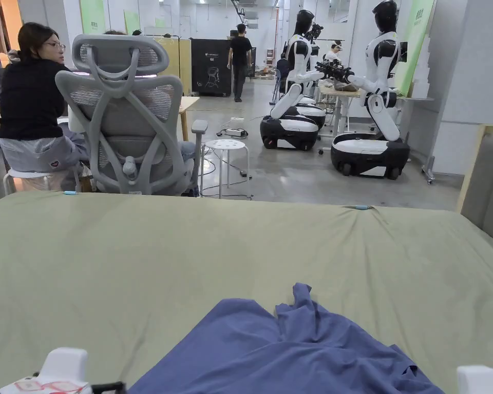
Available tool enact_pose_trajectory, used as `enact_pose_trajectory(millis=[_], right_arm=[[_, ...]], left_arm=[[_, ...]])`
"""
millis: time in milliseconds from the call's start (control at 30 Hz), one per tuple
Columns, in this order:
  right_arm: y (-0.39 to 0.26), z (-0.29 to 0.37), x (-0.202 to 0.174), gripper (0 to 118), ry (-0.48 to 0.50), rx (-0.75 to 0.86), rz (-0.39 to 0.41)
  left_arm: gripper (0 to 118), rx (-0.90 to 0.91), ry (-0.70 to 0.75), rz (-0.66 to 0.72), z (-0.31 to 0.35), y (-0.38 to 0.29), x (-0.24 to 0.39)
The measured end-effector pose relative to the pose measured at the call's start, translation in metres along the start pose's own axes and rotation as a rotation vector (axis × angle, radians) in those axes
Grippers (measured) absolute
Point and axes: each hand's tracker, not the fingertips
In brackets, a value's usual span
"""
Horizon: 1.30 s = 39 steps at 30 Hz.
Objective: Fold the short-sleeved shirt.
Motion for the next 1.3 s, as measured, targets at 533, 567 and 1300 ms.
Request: enact_pose_trajectory(millis=[533, 567, 1300], right_arm=[[0.087, 0.025, -0.127, 0, 0.087, 0.341, 0.043], [0.086, 0.023, -0.13, 0, 0.086, 0.337, 0.051], [0.07, -0.035, -0.132, 0, 0.121, 0.2, 0.09]], left_arm=[[0, 0.13, -0.08, -0.021, 0.01, 0.063, 0.044], [0, 0.055, -0.097, 0.015, 0.001, 0.061, 0.027], [4, -0.43, -0.227, 0.138, -0.085, -0.033, -0.048]])
